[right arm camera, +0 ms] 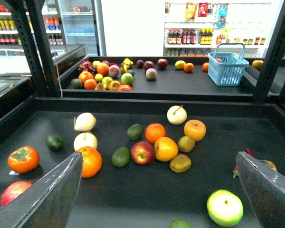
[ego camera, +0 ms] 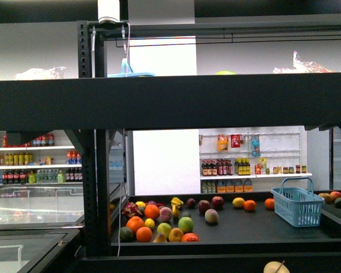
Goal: Pick lemon from shelf
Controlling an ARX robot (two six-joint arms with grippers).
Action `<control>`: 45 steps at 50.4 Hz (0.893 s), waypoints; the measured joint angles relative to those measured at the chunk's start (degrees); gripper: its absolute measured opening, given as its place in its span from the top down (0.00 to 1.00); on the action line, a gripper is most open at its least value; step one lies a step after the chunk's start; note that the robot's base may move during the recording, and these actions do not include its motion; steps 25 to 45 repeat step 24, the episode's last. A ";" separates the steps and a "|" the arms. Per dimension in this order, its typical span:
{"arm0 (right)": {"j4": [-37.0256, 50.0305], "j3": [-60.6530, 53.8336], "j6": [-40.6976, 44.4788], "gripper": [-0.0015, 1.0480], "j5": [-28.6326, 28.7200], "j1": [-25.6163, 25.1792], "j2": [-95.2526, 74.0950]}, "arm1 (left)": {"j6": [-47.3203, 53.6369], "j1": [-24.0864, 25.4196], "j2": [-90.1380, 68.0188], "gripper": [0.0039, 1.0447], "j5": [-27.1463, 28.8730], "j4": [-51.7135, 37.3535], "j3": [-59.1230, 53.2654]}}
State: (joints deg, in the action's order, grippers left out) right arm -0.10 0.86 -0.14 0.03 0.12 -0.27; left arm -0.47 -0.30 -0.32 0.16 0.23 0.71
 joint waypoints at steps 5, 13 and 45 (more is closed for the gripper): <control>0.00 0.00 0.00 0.07 0.00 0.00 0.00 | 0.00 0.00 0.00 0.45 0.00 -0.02 0.00; 0.00 0.00 0.00 0.07 0.00 0.00 0.00 | 0.00 0.00 0.00 0.17 0.00 -0.02 0.00; 0.00 0.00 0.00 0.07 0.00 0.00 0.00 | 0.09 0.00 0.00 0.07 0.00 -0.02 0.00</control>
